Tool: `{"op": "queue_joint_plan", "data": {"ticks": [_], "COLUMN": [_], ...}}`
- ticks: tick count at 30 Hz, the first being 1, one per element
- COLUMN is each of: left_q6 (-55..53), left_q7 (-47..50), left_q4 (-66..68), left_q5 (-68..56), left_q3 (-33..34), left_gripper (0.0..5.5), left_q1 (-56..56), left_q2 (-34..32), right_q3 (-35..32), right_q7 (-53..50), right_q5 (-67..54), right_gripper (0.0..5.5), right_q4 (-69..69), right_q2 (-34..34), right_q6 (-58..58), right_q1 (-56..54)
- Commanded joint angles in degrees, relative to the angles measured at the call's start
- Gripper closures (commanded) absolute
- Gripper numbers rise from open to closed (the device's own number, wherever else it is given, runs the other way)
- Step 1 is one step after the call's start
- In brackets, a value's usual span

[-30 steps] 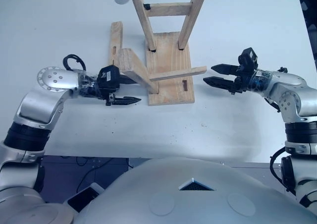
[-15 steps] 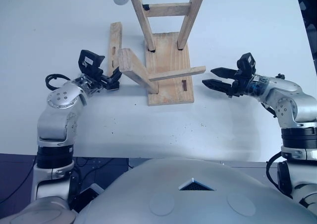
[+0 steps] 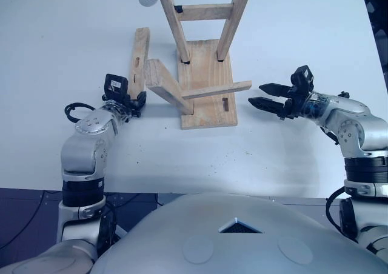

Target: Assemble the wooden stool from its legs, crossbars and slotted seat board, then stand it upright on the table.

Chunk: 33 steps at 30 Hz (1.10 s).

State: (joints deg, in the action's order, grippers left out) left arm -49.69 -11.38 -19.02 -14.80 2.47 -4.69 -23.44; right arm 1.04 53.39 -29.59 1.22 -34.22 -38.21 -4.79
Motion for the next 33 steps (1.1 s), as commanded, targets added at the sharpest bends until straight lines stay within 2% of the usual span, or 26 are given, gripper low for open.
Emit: {"op": "queue_joint_plan", "data": {"ticks": [1, 4, 8, 10, 12, 16, 19, 24, 27, 33], "left_q6": [-1.1, 0.5, 7.4, 11.4, 12.3, 2.6, -2.4, -4.9, -3.9, -3.4], "left_q7": [-2.2, -3.7, -2.6, -4.7, -11.5, -24.9, -30.0, -36.4, -40.0, -42.7], "left_q4": [1.4, 3.2, 7.7, 9.4, 8.9, 9.0, 11.0, 11.4, 11.6, 11.2], "left_q5": [0.1, 0.2, -3.3, -8.9, -19.2, -45.8, -52.4, -51.8, -48.6, -47.2], "left_q3": [1.3, 3.6, 13.0, 18.4, 22.4, 26.8, 24.3, 16.5, 12.5, 10.1], "left_gripper": [3.23, 3.47, 3.47, 3.47, 3.47, 3.48, 3.48, 3.48, 3.48, 3.49], "left_q1": [-0.1, 0.9, 9.4, 16.3, 23.6, 31.9, 34.8, 36.6, 36.3, 35.8], "left_q2": [-2.2, -3.6, -1.4, -0.3, -0.2, -1.0, -3.5, -5.7, -6.9, -7.2], "right_q3": [-0.4, -0.3, -0.8, -1.9, -5.0, -21.5, -22.8, -17.4, -14.5, -13.0], "right_q7": [-0.8, -1.0, -1.2, -2.5, -4.8, -10.3, -14.6, -19.8, -20.9, -21.1], "right_q5": [-0.1, -0.1, -0.2, -0.5, -2.4, -29.1, -38.9, -42.6, -42.1, -42.9], "right_gripper": [1.90, 1.90, 1.90, 1.90, 1.90, 1.90, 1.90, 1.90, 1.90, 1.90], "right_q4": [1.0, 0.9, 0.5, -0.4, -1.4, 0.9, 1.4, 0.4, -0.7, -2.2], "right_q2": [0.7, 0.9, 0.8, 1.8, 3.9, 9.7, 10.8, 17.0, 20.6, 23.0], "right_q6": [-0.1, -0.1, -0.1, 0.5, 0.8, -8.7, -12.4, -13.5, -13.4, -14.4], "right_q1": [0.4, 0.2, -0.2, -1.2, -3.8, -16.2, -26.0, -37.3, -40.0, -42.1]}}
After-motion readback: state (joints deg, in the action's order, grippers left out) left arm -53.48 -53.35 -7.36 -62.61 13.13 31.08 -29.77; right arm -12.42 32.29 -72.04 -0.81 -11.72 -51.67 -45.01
